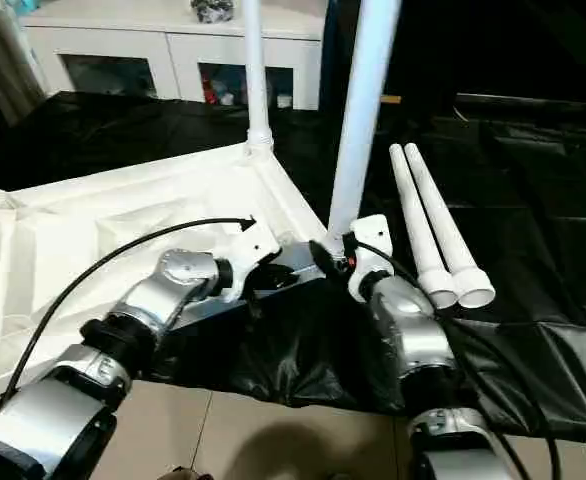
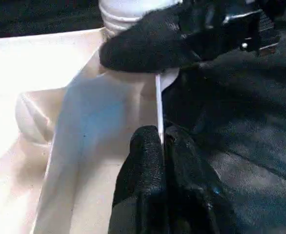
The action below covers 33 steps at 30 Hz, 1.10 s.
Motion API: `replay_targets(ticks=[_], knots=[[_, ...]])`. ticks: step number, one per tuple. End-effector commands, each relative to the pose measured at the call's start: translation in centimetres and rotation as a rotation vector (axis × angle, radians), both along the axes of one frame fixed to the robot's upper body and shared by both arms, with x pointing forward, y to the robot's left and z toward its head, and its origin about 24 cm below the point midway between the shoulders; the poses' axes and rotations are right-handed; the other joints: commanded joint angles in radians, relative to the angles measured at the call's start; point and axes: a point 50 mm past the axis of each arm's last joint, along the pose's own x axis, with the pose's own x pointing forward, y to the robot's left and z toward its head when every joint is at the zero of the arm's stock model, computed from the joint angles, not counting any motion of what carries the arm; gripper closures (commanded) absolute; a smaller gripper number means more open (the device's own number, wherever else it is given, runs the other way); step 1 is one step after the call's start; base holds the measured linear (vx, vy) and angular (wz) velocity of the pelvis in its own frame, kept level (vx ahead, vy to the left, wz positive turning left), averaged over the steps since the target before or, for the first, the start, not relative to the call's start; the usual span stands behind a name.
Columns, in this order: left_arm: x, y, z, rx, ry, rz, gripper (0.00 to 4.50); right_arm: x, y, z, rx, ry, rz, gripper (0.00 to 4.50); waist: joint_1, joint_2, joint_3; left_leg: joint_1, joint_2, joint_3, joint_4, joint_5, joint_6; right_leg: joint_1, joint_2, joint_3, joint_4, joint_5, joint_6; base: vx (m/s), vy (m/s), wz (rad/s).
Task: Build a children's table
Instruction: Rotate leg to tighten
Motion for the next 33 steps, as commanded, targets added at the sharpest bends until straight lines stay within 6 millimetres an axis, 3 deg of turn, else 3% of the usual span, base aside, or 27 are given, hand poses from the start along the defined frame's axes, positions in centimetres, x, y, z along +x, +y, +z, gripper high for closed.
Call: replay_targets(ticks=[1, 3, 9, 12, 17, 28, 33], knots=[[-0.6, -0.8, 0.7, -0.041, -0.027, -0.105, 4.5, -0.6, 1.3, 0.3, 0.008, -0.008, 0.166, 0.39, 0.005, -0.013, -0.066, 0.013, 0.007, 0.003, -0.075, -0.31, 0.041, 0.049, -0.034, 0.018, -0.082, -0.305, -0.2, 0.0, 0.0, 0.0], [-0.9, -0.3, 0.8, -0.049, -0.014, -0.151, 4.5, -1.2, 0.7, 0.4, 0.004, -0.002, 0.25, 0.39, 0.01, -0.017, -0.067, 0.012, 0.009, 0.004, -0.073, -0.281, 0.055, 0.053, -0.035, 0.018, -0.078, -0.277, -0.212, 0.0, 0.0, 0.0], [-1.5, 1.0, 0.8, -0.033, -0.001, -0.252, 4.5, -2.5, -0.5, 0.7, -0.011, 0.008, 0.422, 0.39, 0.016, -0.012, -0.069, 0.01, 0.015, 0.005, -0.072, -0.25, 0.07, 0.053, -0.032, 0.016, -0.066, -0.206, -0.246, 0.0, 0.0, 0.0], [-1.8, 2.2, 0.7, -0.005, 0.028, -0.315, 4.5, -3.5, -1.4, 1.0, -0.006, 0.04, 0.529, 0.39, 0.022, -0.014, -0.068, 0.012, 0.016, 0.006, -0.071, -0.259, 0.072, 0.054, -0.033, 0.017, -0.065, -0.209, -0.247, 0.0, 0.0, 0.0], [-2.1, 3.1, 0.8, 0.011, 0.05, -0.362, 4.5, -4.2, -2.0, 1.2, -0.009, 0.078, 0.617, 0.81, 0.035, -0.013, -0.067, 0.016, 0.019, 0.008, -0.073, -0.28, 0.062, 0.049, -0.035, 0.02, -0.068, -0.248, -0.242, 0.0, 0.0, 0.0], [-2.4, 3.5, 0.8, 0.014, 0.085, -0.404, 4.5, -5.0, -2.0, 1.1, 0.007, 0.125, 0.693, 1.66, 0.038, -0.016, -0.067, 0.013, 0.018, 0.008, -0.072, -0.257, 0.059, 0.049, -0.036, 0.02, -0.066, -0.245, -0.237, 0.0, 0.0, 0.0], [-1.2, 2.4, 0.7, -0.005, 0.032, -0.252, 4.5, -4.2, -1.3, 0.3, 0.022, 0.106, 0.558, 1.72, 0.036, -0.02, -0.065, 0.016, 0.016, 0.008, -0.073, -0.277, 0.05, 0.045, -0.038, 0.02, -0.072, -0.293, -0.224, 0.0, 0.0, 0.0]])
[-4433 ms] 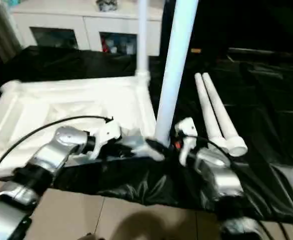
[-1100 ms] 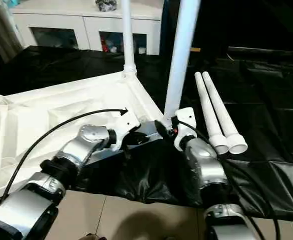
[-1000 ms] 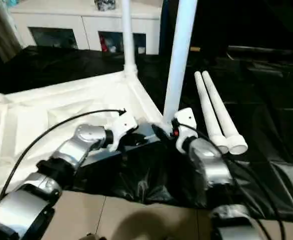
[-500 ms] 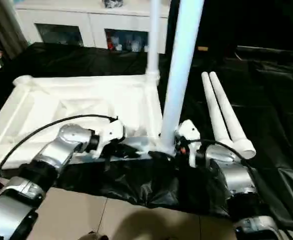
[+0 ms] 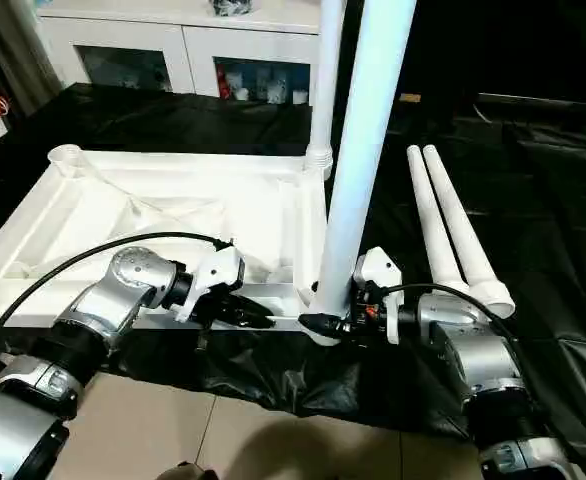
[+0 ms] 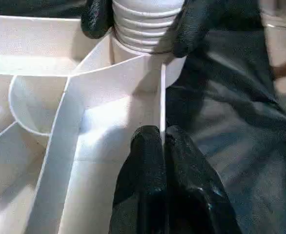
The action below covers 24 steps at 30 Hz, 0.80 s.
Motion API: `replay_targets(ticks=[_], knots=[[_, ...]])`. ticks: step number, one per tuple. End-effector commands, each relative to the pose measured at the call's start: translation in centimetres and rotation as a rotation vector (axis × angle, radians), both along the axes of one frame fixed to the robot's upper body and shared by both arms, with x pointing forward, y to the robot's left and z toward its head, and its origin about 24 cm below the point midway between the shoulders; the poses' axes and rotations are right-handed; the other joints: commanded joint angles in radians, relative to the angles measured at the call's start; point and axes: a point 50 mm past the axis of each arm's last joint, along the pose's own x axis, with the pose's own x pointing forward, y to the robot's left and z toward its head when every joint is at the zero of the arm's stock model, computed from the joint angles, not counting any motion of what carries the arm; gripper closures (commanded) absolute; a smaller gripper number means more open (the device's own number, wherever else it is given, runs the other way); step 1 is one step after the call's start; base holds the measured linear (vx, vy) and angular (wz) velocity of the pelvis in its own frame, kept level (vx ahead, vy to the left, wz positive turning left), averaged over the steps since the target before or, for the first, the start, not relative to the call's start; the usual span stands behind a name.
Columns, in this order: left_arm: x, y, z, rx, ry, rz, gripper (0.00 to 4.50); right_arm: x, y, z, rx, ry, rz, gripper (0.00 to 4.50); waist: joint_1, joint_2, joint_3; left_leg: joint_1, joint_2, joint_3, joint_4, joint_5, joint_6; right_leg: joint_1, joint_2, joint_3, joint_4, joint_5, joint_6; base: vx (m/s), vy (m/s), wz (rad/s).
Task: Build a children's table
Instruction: Rotate leg to tighten
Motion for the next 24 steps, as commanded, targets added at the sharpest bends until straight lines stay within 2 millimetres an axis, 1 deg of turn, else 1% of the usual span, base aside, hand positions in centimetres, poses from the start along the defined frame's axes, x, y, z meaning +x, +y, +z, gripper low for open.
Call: replay_targets(ticks=[1, 2, 3, 4, 5, 6, 7, 8, 9, 11, 12, 13, 14, 15, 16, 17, 18, 21, 23, 24], knots=[[1.2, -1.2, 0.5, -0.013, -0.062, 0.121, 4.5, 0.7, 1.2, -0.6, -0.009, -0.007, -0.072, 1.72, -0.005, -0.019, -0.061, 0.018, 0.013, 0.002, -0.075, -0.303, 0.033, 0.043, -0.038, 0.019, -0.08, -0.356, -0.206, 0.0, 0.0, 0.0], [1.2, -1.2, 0.5, -0.013, -0.063, 0.124, 4.5, 0.7, 1.2, -0.6, -0.01, -0.007, -0.075, 1.72, -0.005, -0.019, -0.061, 0.018, 0.013, 0.002, -0.075, -0.303, 0.033, 0.043, -0.038, 0.019, -0.08, -0.356, -0.206, 0.0, 0.0, 0.0], [1.8, -1.8, 0.6, -0.006, -0.081, 0.195, 4.5, 1.6, 1.5, -1.1, -0.046, -0.017, -0.194, 1.73, -0.009, -0.019, -0.061, 0.019, 0.01, 0.0, -0.077, -0.315, 0.02, 0.041, -0.037, 0.018, -0.083, -0.398, -0.188, 0.0, 0.0, 0.0], [1.9, -1.9, 0.6, -0.003, -0.083, 0.207, 4.5, 1.8, 1.6, -1.2, -0.053, -0.019, -0.215, 1.73, -0.015, -0.02, -0.059, 0.018, 0.009, -0.001, -0.078, -0.323, 0.008, 0.04, -0.037, 0.017, -0.085, -0.422, -0.177, 0.0, 0.0, 0.0], [2.3, -2.2, 0.6, 0.004, -0.092, 0.261, 4.5, 2.4, 1.7, -1.5, -0.075, -0.017, -0.294, 1.73, -0.016, -0.021, -0.06, 0.019, 0.007, -0.003, -0.079, -0.327, 0.005, 0.042, -0.037, 0.016, -0.086, -0.436, -0.17, 0.0, 0.0, 0.0], [2.7, -2.6, 0.6, 0.011, -0.099, 0.32, 4.5, 2.9, 2.0, -1.9, -0.095, -0.012, -0.377, 1.73, -0.023, -0.02, -0.058, 0.021, 0.005, -0.002, -0.078, -0.339, -0.002, 0.036, -0.037, 0.017, -0.091, -0.468, -0.158, 0.0, 0.0, 0.0], [2.9, -3.0, 0.6, 0.008, -0.101, 0.35, 4.5, 3.1, 2.2, -2.0, -0.089, -0.001, -0.415, 1.73, -0.024, -0.02, -0.058, 0.023, 0.004, -0.004, -0.078, -0.345, -0.003, 0.037, -0.036, 0.014, -0.094, -0.485, -0.151, 0.0, 0.0, 0.0], [3.1, -3.4, 0.6, 0.002, -0.103, 0.383, 4.5, 3.4, 2.5, -2.2, -0.079, 0.015, -0.465, 1.74, -0.026, -0.017, -0.059, 0.022, 0.003, -0.004, -0.077, -0.341, 0.0, 0.037, -0.036, 0.015, -0.096, -0.484, -0.146, 0.0, 0.0, 0.0], [3.2, -3.9, 0.7, -0.005, -0.105, 0.408, 4.5, 3.7, 2.9, -2.3, -0.074, 0.03, -0.518, 1.74, -0.028, -0.018, -0.058, 0.021, 0.002, -0.003, -0.077, -0.342, 0.002, 0.036, -0.035, 0.015, -0.098, -0.484, -0.144, 0.0, 0.0, 0.0], [3.2, -4.8, 0.8, -0.022, -0.107, 0.44, 4.5, 4.1, 3.5, -2.5, -0.051, 0.048, -0.61, 1.74, -0.032, -0.013, -0.06, 0.02, 0.002, -0.006, -0.078, -0.345, 0.001, 0.038, -0.034, 0.013, -0.097, -0.476, -0.145, 0.0, 0.0, 0.0], [3.2, -5.1, 0.8, -0.028, -0.108, 0.447, 4.5, 4.3, 3.8, -2.4, -0.037, 0.046, -0.628, 1.74, -0.035, -0.015, -0.061, 0.018, 0.001, -0.006, -0.078, -0.345, 0.001, 0.037, -0.033, 0.013, -0.097, -0.464, -0.147, 0.0, 0.0, 0.0], [3.2, -5.3, 0.8, -0.034, -0.11, 0.452, 4.5, 4.4, 4.2, -2.3, -0.02, 0.027, -0.623, 1.74, -0.033, -0.011, -0.061, 0.019, 0.002, -0.006, -0.079, -0.348, 0.005, 0.038, -0.034, 0.013, -0.098, -0.456, -0.148, 0.0, 0.0, 0.0], [3.2, -5.5, 0.8, -0.037, -0.112, 0.449, 4.5, 4.4, 4.5, -2.2, -0.009, 0.014, -0.616, 1.39, -0.034, -0.013, -0.062, 0.018, 0.003, -0.006, -0.079, -0.348, 0.009, 0.038, -0.034, 0.013, -0.098, -0.437, -0.152, 0.0, 0.0, 0.0], [3.1, -5.8, 0.8, -0.046, -0.112, 0.436, 4.5, 4.5, 5.0, -1.9, 0.018, -0.012, -0.6, 1.19, -0.034, -0.013, -0.063, 0.017, 0.003, -0.005, -0.079, -0.349, 0.011, 0.039, -0.033, 0.013, -0.097, -0.427, -0.154, 0.0, 0.0, 0.0], [3.0, -5.9, 0.8, -0.053, -0.106, 0.429, 4.5, 4.5, 5.2, -1.7, 0.039, -0.017, -0.593, 1.05, -0.034, -0.013, -0.064, 0.016, 0.004, -0.004, -0.079, -0.341, 0.019, 0.041, -0.033, 0.015, -0.093, -0.388, -0.168, 0.0, 0.0, 0.0], [2.9, -5.9, 0.8, -0.058, -0.103, 0.422, 4.5, 4.5, 5.3, -1.7, 0.051, -0.013, -0.594, 1.05, -0.034, -0.013, -0.064, 0.016, 0.004, -0.004, -0.079, -0.341, 0.019, 0.041, -0.033, 0.015, -0.093, -0.388, -0.168, 0.0, 0.0, 0.0], [2.8, -5.8, 0.7, -0.061, -0.096, 0.397, 4.5, 4.6, 5.3, -1.5, 0.056, -0.019, -0.584, 1.02, -0.033, -0.011, -0.064, 0.014, 0.004, -0.004, -0.079, -0.335, 0.023, 0.043, -0.032, 0.014, -0.09, -0.371, -0.174, 0.0, 0.0, 0.0], [2.6, -5.5, 0.6, -0.059, -0.093, 0.361, 4.5, 4.7, 5.0, -1.2, 0.026, -0.051, -0.572, 0.63, -0.032, -0.01, -0.064, 0.015, 0.005, -0.003, -0.079, -0.328, 0.027, 0.044, -0.033, 0.015, -0.089, -0.348, -0.187, 0.0, 0.0, 0.0], [2.5, -5.2, 0.6, -0.057, -0.089, 0.339, 4.5, 4.7, 4.7, -1.1, 0.017, -0.065, -0.556, 0.52, -0.033, -0.01, -0.064, 0.014, 0.004, -0.003, -0.08, -0.331, 0.027, 0.045, -0.033, 0.015, -0.088, -0.35, -0.187, 0.0, 0.0, 0.0], [2.2, -4.9, 0.5, -0.058, -0.086, 0.298, 4.5, 4.6, 4.3, -0.9, 0.014, -0.085, -0.516, 0.52, -0.034, -0.012, -0.064, 0.011, 0.004, -0.004, -0.081, -0.326, 0.029, 0.049, -0.034, 0.014, -0.087, -0.348, -0.186, 0.0, 0.0, 0.0]])
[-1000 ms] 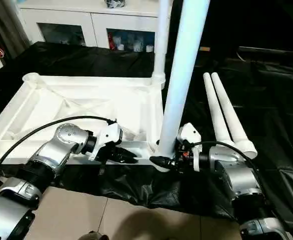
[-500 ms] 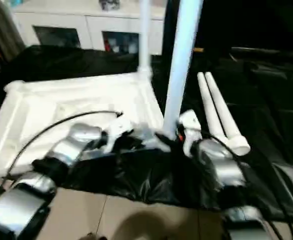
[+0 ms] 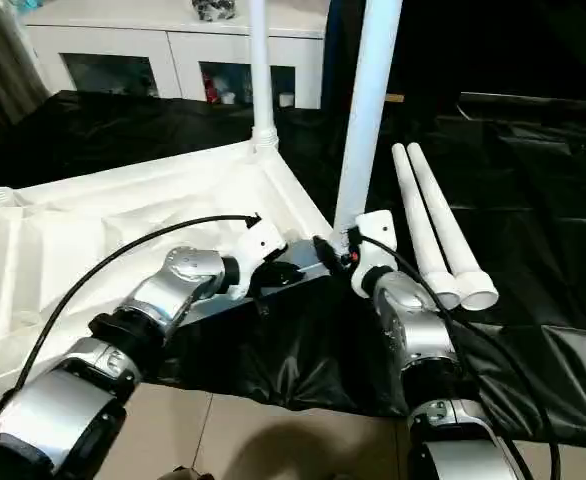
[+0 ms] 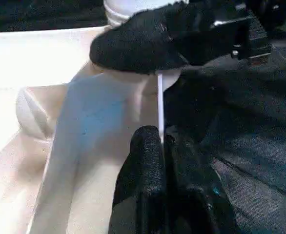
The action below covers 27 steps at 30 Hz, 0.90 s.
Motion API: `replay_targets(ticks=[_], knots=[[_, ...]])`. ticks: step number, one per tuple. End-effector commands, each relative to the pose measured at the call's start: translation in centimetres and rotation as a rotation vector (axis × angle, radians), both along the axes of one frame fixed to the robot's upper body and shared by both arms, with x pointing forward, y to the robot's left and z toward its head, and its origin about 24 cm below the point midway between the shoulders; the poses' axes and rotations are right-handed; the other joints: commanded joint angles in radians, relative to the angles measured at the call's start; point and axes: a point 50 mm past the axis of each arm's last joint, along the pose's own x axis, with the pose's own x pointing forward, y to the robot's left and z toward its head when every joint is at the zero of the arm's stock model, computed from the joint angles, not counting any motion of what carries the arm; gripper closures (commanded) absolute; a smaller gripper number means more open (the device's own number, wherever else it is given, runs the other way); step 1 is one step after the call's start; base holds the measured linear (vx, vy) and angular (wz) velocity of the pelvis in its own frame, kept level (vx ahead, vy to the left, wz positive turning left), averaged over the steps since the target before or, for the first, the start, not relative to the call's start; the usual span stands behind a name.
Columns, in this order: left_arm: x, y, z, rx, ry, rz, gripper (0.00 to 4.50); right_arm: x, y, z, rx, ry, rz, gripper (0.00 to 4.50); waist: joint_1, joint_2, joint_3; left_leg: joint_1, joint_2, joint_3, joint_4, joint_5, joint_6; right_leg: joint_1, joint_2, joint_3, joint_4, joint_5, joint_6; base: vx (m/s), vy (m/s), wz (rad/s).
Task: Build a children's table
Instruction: Rotate leg to tighten
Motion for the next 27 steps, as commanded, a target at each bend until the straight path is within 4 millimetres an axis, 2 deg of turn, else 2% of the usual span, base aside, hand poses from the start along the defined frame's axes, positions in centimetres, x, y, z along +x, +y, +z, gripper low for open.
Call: replay_targets(ticks=[1, 5, 7, 9, 10, 12, 15, 17, 18, 27], knots=[[-0.5, -0.6, 0.6, -0.042, -0.024, -0.091, 4.5, -0.6, 1.6, -0.2, 0.0, -0.002, 0.162, 0.52, 0.004, -0.015, -0.064, 0.01, 0.006, -0.001, -0.077, -0.326, 0.032, 0.05, -0.035, 0.015, -0.086, -0.341, -0.192, 0.0, 0.0, 0.0], [-1.2, 0.3, 0.6, -0.047, -0.008, -0.207, 4.5, -1.7, 0.7, 0.2, -0.016, -0.027, 0.341, 0.52, 0.007, -0.014, -0.065, 0.011, 0.01, 0.003, -0.073, -0.295, 0.056, 0.051, -0.036, 0.019, -0.08, -0.279, -0.221, 0.0, 0.0, 0.0], [-1.6, 0.8, 0.6, -0.045, 0.006, -0.261, 4.5, -2.4, 0.3, 0.4, -0.01, -0.024, 0.42, 0.52, 0.01, -0.014, -0.066, 0.009, 0.012, 0.003, -0.073, -0.274, 0.065, 0.055, -0.035, 0.018, -0.075, -0.249, -0.232, 0.0, 0.0, 0.0], [-1.9, 1.4, 0.5, -0.034, 0.02, -0.308, 4.5, -3.1, -0.3, 0.6, -0.004, -0.014, 0.501, 0.52, 0.015, -0.011, -0.067, 0.01, 0.015, 0.005, -0.07, -0.256, 0.077, 0.053, -0.033, 0.018, -0.07, -0.207, -0.248, 0.0, 0.0, 0.0], [-2.0, 1.8, 0.5, -0.022, 0.025, -0.332, 4.5, -3.5, -0.6, 0.7, -0.002, -0.002, 0.553, 0.52, 0.019, -0.011, -0.067, 0.008, 0.015, 0.005, -0.069, -0.245, 0.084, 0.058, -0.032, 0.016, -0.067, -0.191, -0.253, 0.0, 0.0, 0.0], [-2.1, 2.3, 0.5, -0.011, 0.032, -0.356, 4.5, -4.0, -1.0, 0.8, 0.002, 0.018, 0.613, 0.52, 0.024, -0.01, -0.067, 0.01, 0.018, 0.006, -0.069, -0.257, 0.088, 0.055, -0.032, 0.016, -0.065, -0.189, -0.262, 0.0, 0.0, 0.0], [-2.2, 2.7, 0.5, -0.003, 0.04, -0.375, 4.5, -4.4, -1.3, 0.9, -0.005, 0.028, 0.658, 0.77, 0.029, -0.01, -0.065, 0.013, 0.018, 0.007, -0.071, -0.281, 0.073, 0.051, -0.033, 0.017, -0.068, -0.229, -0.26, 0.0, 0.0, 0.0], [-2.3, 3.3, 0.6, 0.006, 0.05, -0.394, 4.5, -5.1, -1.7, 1.0, -0.011, 0.056, 0.725, 0.94, 0.035, -0.011, -0.063, 0.017, 0.018, 0.007, -0.073, -0.298, 0.062, 0.051, -0.033, 0.02, -0.072, -0.271, -0.243, 0.0, 0.0, 0.0], [-2.3, 3.4, 0.6, 0.01, 0.05, -0.4, 4.5, -5.3, -1.8, 1.0, -0.017, 0.069, 0.746, 1.01, 0.037, -0.01, -0.063, 0.018, 0.02, 0.008, -0.073, -0.297, 0.061, 0.048, -0.036, 0.021, -0.072, -0.271, -0.243, 0.0, 0.0, 0.0], [-2.4, 3.7, 0.6, 0.016, 0.059, -0.413, 4.5, -6.1, -1.9, 0.9, -0.019, 0.118, 0.814, 1.62, 0.044, -0.013, -0.064, 0.014, 0.018, 0.007, -0.072, -0.278, 0.053, 0.049, -0.037, 0.02, -0.071, -0.266, -0.235, 0.0, 0.0, 0.0]])
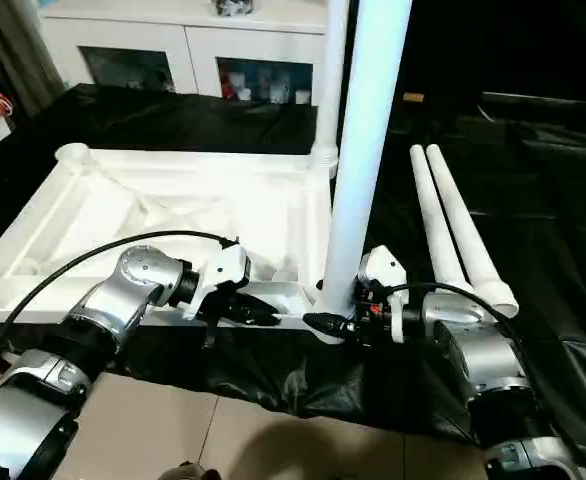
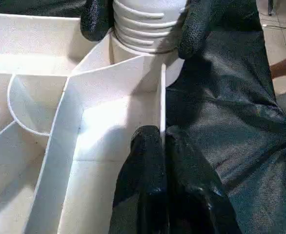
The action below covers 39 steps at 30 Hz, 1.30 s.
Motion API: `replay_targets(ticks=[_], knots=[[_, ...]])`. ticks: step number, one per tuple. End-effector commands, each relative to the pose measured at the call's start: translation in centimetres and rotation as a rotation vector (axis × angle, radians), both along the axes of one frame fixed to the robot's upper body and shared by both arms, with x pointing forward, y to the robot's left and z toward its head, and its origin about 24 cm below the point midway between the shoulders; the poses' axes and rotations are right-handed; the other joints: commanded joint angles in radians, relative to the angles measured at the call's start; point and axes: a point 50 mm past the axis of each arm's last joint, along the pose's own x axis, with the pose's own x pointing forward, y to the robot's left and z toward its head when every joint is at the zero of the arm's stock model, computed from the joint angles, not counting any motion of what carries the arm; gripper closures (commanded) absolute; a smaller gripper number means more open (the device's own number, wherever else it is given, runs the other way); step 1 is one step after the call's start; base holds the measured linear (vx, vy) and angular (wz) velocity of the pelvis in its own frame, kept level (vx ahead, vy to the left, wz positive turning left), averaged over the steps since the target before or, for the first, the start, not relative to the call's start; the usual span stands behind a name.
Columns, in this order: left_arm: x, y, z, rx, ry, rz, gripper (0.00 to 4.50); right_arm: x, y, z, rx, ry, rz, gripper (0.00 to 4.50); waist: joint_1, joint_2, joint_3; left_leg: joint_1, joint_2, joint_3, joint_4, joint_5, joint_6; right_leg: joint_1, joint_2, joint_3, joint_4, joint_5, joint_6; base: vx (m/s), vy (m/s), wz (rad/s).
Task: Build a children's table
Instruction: Rotate leg to tighten
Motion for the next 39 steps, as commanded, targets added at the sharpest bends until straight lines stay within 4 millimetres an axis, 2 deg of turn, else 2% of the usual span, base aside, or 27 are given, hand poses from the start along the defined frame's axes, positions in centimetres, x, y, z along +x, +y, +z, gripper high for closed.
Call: replay_targets(ticks=[1, 5, 6, 7, 8, 9, 10, 13, 17, 18, 19, 21, 26, 31, 32, 34, 36, 38, 39], knots=[[0.1, -0.5, 0.3, -0.012, -0.026, 0.005, 4.5, -0.8, 1.4, -0.3, 0.026, 0.024, 0.089, 1.64, -0.001, -0.016, -0.066, 0.015, 0.017, 0.003, -0.072, -0.276, 0.052, 0.05, -0.036, 0.02, -0.07, -0.268, -0.23, 0.0, 0.0, 0.0], [0.6, -1.2, 0.3, -0.025, -0.044, 0.082, 4.5, 0.1, 1.9, -0.8, 0.017, 0.006, -0.036, 1.69, -0.003, -0.016, -0.064, 0.014, 0.016, 0.001, -0.074, -0.28, 0.044, 0.048, -0.036, 0.02, -0.071, -0.279, -0.225, 0.0, 0.0, 0.0], [1.1, -1.7, 0.4, -0.035, -0.058, 0.142, 4.5, 1.0, 2.0, -1.3, -0.004, -0.014, -0.16, 1.69, -0.004, -0.017, -0.065, 0.015, 0.015, 0.001, -0.075, -0.283, 0.041, 0.049, -0.037, 0.019, -0.072, -0.29, -0.222, 0.0, 0.0, 0.0], [1.2, -1.9, 0.4, -0.037, -0.06, 0.156, 4.5, 1.3, 2.1, -1.4, -0.009, -0.019, -0.189, 1.7, -0.009, -0.014, -0.063, 0.019, 0.013, 0.001, -0.075, -0.301, 0.027, 0.042, -0.038, 0.019, -0.076, -0.324, -0.217, 0.0, 0.0, 0.0], [1.5, -2.3, 0.4, -0.034, -0.07, 0.202, 4.5, 2.0, 2.2, -1.8, -0.031, -0.031, -0.296, 1.71, -0.019, -0.018, -0.062, 0.016, 0.009, -0.002, -0.077, -0.313, 0.012, 0.045, -0.038, 0.017, -0.079, -0.374, -0.199, 0.0, 0.0, 0.0], [1.8, -2.6, 0.5, -0.031, -0.08, 0.237, 4.5, 2.6, 2.2, -2.1, -0.043, -0.031, -0.381, 1.71, -0.023, -0.018, -0.06, 0.014, 0.008, -0.003, -0.079, -0.317, 0.006, 0.046, -0.037, 0.016, -0.08, -0.394, -0.19, 0.0, 0.0, 0.0], [2.0, -2.9, 0.5, -0.029, -0.082, 0.261, 4.5, 2.9, 2.2, -2.3, -0.047, -0.027, -0.429, 1.71, -0.029, -0.017, -0.059, 0.018, 0.007, -0.004, -0.079, -0.333, -0.005, 0.041, -0.037, 0.016, -0.085, -0.43, -0.176, 0.0, 0.0, 0.0], [2.7, -4.3, 0.7, -0.038, -0.098, 0.384, 4.5, 3.9, 3.2, -2.8, -0.027, 0.002, -0.613, 1.72, -0.039, -0.015, -0.058, 0.021, 0.004, -0.003, -0.077, -0.348, 0.0, 0.037, -0.035, 0.017, -0.094, -0.45, -0.167, 0.0, 0.0, 0.0], [3.0, -5.5, 0.9, -0.055, -0.108, 0.443, 4.5, 4.2, 4.7, -2.8, -0.002, -0.007, -0.667, 1.72, -0.04, -0.014, -0.061, 0.016, 0.004, -0.005, -0.078, -0.334, 0.009, 0.042, -0.033, 0.015, -0.094, -0.42, -0.161, 0.0, 0.0, 0.0], [2.9, -5.7, 0.9, -0.058, -0.109, 0.445, 4.5, 4.3, 5.1, -2.7, 0.013, -0.013, -0.666, 1.72, -0.039, -0.013, -0.062, 0.017, 0.005, -0.005, -0.079, -0.334, 0.012, 0.041, -0.033, 0.015, -0.093, -0.404, -0.165, 0.0, 0.0, 0.0], [2.9, -5.9, 0.9, -0.064, -0.112, 0.438, 4.5, 4.2, 5.5, -2.6, 0.044, -0.012, -0.647, 1.37, -0.039, -0.013, -0.063, 0.016, 0.005, -0.005, -0.079, -0.335, 0.014, 0.042, -0.033, 0.016, -0.092, -0.395, -0.168, 0.0, 0.0, 0.0], [2.5, -6.1, 0.9, -0.073, -0.111, 0.387, 4.5, 4.2, 5.8, -2.4, 0.077, -0.01, -0.613, 1.02, -0.039, -0.013, -0.062, 0.014, 0.005, -0.005, -0.08, -0.336, 0.019, 0.044, -0.032, 0.015, -0.09, -0.371, -0.176, 0.0, 0.0, 0.0], [2.3, -5.7, 0.8, -0.08, -0.104, 0.348, 4.5, 4.2, 5.2, -2.1, 0.047, -0.047, -0.583, 0.62, -0.038, -0.012, -0.063, 0.014, 0.006, -0.004, -0.08, -0.324, 0.027, 0.047, -0.033, 0.016, -0.086, -0.328, -0.194, 0.0, 0.0, 0.0], [1.7, -5.0, 0.8, -0.092, -0.084, 0.258, 4.5, 3.9, 4.2, -1.5, 0.046, -0.092, -0.505, 0.62, -0.038, -0.014, -0.064, 0.01, 0.008, -0.003, -0.077, -0.302, 0.041, 0.052, -0.035, 0.017, -0.082, -0.294, -0.206, 0.0, 0.0, 0.0], [1.4, -4.7, 0.8, -0.096, -0.071, 0.22, 4.5, 3.5, 3.9, -1.3, 0.053, -0.103, -0.442, 0.62, -0.039, -0.013, -0.065, 0.011, 0.008, -0.002, -0.077, -0.3, 0.043, 0.051, -0.034, 0.017, -0.081, -0.288, -0.209, 0.0, 0.0, 0.0], [0.9, -4.1, 0.8, -0.098, -0.053, 0.154, 4.5, 2.7, 3.2, -0.9, 0.071, -0.105, -0.334, 0.62, -0.034, -0.017, -0.066, 0.009, 0.01, -0.002, -0.073, -0.267, 0.063, 0.058, -0.034, 0.017, -0.075, -0.228, -0.227, 0.0, 0.0, 0.0], [0.6, -3.5, 0.8, -0.091, -0.04, 0.108, 4.5, 2.0, 2.6, -0.5, 0.082, -0.097, -0.254, 0.62, -0.026, -0.012, -0.068, 0.009, 0.014, 0.001, -0.07, -0.244, 0.086, 0.057, -0.031, 0.017, -0.067, -0.175, -0.247, 0.0, 0.0, 0.0], [0.6, -3.0, 0.8, -0.077, -0.032, 0.09, 4.5, 1.3, 2.2, -0.3, 0.083, -0.08, -0.193, 0.62, -0.023, -0.013, -0.069, 0.01, 0.015, 0.001, -0.069, -0.235, 0.089, 0.058, -0.031, 0.016, -0.064, -0.158, -0.258, 0.0, 0.0, 0.0], [0.5, -2.5, 0.8, -0.066, -0.025, 0.073, 4.5, 0.8, 1.7, -0.2, 0.085, -0.061, -0.144, 0.62, -0.015, -0.012, -0.069, 0.012, 0.017, 0.003, -0.068, -0.234, 0.092, 0.057, -0.031, 0.017, -0.063, -0.155, -0.263, 0.0, 0.0, 0.0]])
